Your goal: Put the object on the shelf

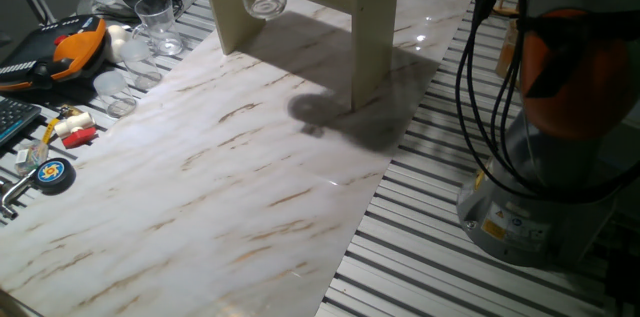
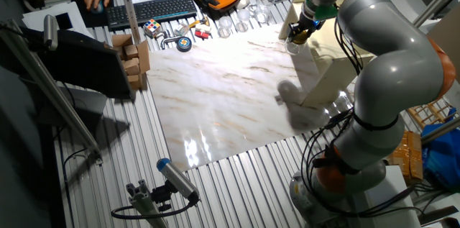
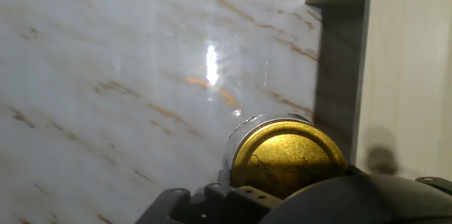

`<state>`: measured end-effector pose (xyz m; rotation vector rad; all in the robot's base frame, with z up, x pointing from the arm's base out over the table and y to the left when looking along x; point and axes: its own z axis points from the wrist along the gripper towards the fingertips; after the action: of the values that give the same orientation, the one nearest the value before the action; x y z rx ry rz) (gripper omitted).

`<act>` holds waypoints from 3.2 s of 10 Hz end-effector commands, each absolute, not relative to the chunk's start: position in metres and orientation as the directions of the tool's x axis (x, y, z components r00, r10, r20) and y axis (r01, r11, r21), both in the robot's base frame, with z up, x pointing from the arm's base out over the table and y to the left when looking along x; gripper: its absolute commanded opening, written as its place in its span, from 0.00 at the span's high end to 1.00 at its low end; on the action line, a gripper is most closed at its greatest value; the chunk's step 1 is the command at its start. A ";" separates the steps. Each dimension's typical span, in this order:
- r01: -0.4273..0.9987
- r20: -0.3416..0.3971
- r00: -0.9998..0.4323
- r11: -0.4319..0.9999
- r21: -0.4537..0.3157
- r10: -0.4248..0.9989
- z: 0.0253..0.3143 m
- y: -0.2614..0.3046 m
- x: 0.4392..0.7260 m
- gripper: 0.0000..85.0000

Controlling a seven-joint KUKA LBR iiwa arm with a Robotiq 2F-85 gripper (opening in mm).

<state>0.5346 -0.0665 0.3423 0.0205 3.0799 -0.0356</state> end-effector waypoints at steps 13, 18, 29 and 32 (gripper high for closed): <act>0.099 -0.049 -0.994 0.995 -0.012 0.098 0.342 -0.065 0.535 1.00; 0.058 -0.043 -0.997 0.998 -0.023 0.057 0.364 -0.091 0.537 1.00; -0.040 -0.066 -0.997 0.999 -0.018 -0.041 0.367 -0.135 0.552 1.00; -0.043 -0.058 -0.997 0.999 -0.010 -0.044 0.365 -0.139 0.555 1.00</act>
<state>0.5554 -0.1392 0.3647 -0.0680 3.0820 -0.0137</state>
